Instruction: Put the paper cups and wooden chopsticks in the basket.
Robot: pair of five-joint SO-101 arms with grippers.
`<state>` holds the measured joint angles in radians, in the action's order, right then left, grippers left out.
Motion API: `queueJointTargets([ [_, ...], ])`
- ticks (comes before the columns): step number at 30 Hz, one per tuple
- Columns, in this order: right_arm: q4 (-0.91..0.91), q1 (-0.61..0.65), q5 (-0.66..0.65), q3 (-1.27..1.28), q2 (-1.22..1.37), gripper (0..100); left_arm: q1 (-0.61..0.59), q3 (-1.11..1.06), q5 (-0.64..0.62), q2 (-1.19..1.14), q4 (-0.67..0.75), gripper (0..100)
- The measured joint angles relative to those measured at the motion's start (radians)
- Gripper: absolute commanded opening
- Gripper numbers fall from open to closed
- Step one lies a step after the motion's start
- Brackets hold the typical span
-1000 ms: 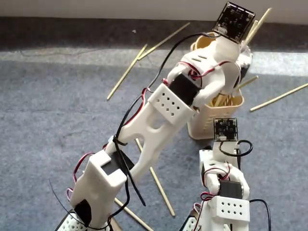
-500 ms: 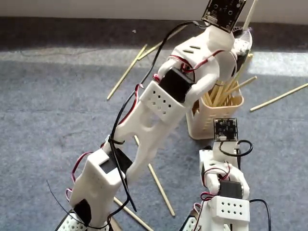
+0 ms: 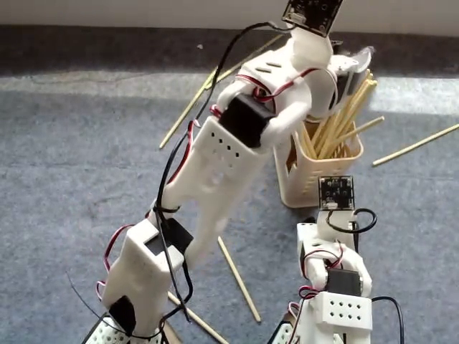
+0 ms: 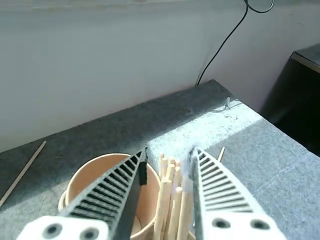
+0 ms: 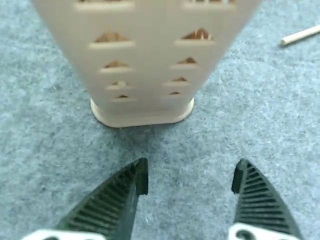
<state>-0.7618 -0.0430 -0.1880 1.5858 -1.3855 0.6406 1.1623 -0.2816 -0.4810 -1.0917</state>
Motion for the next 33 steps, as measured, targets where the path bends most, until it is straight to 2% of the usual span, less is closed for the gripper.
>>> queueJointTargets([
  [5, 0.000, 0.000, 0.000, 0.000, 0.000, 27.1, -0.015, 0.138, 0.017, 0.000, -0.057, 18],
  [10, 0.000, -0.011, 0.000, 0.000, 0.000, 27.1, -0.104, 0.305, 0.026, 0.000, -0.123, 18],
  [13, 0.000, -0.083, 0.000, 0.000, 0.000, 27.1, -0.193, 0.422, 0.026, 0.002, -0.160, 18],
  [17, 0.000, -0.221, 0.008, -0.066, 0.000, 27.1, -0.341, 0.446, 0.026, 0.017, -0.230, 18],
  [22, 0.000, -0.397, 0.034, -0.308, 0.018, 27.1, -0.585, 0.440, 0.026, 0.018, -0.443, 18],
  [26, -0.025, -0.427, 0.040, -0.552, 0.196, 27.1, -0.724, 0.434, 0.025, -0.034, -0.641, 18],
  [33, -0.130, -0.508, 0.190, -1.088, 0.813, 27.1, -0.741, 0.341, 0.026, -0.173, -0.680, 18],
])
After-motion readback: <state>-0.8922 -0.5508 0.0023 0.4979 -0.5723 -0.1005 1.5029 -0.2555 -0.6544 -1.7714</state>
